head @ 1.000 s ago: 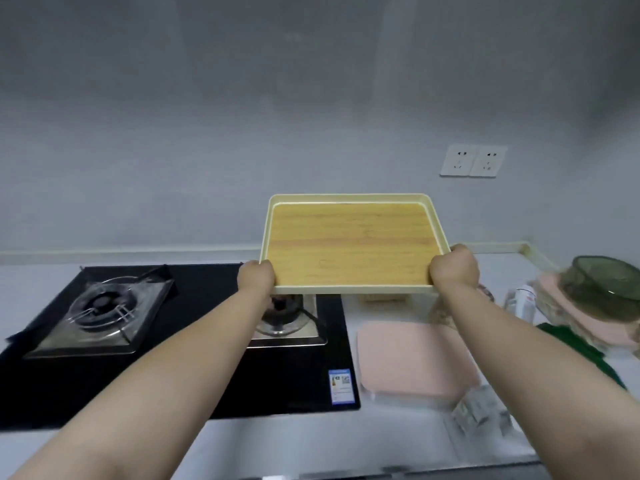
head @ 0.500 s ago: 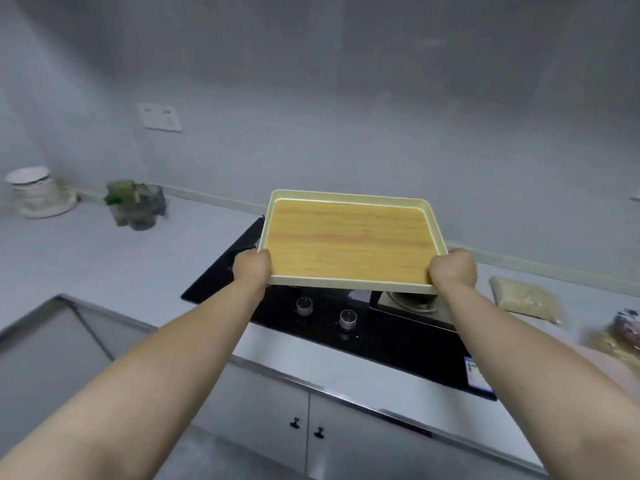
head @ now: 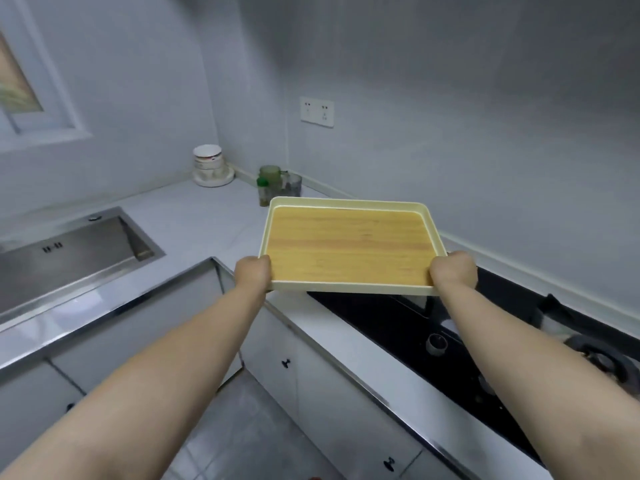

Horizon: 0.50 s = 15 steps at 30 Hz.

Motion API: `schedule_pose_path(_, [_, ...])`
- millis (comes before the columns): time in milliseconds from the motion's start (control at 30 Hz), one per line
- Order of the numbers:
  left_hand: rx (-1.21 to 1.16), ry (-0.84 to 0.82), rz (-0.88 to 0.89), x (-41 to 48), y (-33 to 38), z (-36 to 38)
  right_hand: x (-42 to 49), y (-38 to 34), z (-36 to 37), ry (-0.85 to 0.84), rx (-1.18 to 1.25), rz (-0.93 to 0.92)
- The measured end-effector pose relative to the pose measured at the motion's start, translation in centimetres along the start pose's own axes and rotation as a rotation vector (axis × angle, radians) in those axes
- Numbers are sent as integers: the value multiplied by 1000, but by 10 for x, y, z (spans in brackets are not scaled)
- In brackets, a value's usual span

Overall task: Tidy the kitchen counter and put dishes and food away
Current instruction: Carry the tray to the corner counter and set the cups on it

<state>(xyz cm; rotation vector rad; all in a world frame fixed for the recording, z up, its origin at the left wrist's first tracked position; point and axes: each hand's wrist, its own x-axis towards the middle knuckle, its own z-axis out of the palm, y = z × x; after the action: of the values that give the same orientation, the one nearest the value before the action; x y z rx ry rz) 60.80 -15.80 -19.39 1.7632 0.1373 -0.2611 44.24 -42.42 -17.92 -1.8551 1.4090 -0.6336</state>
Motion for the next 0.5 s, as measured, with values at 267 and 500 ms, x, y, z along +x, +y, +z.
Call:
schedule_pose_path(267, [2, 180, -51, 100, 6, -50, 20, -71, 129, -177, 35, -20])
schedule_pose_path(500, [19, 324, -108, 196, 25, -84, 43, -146, 235, -342, 3, -34])
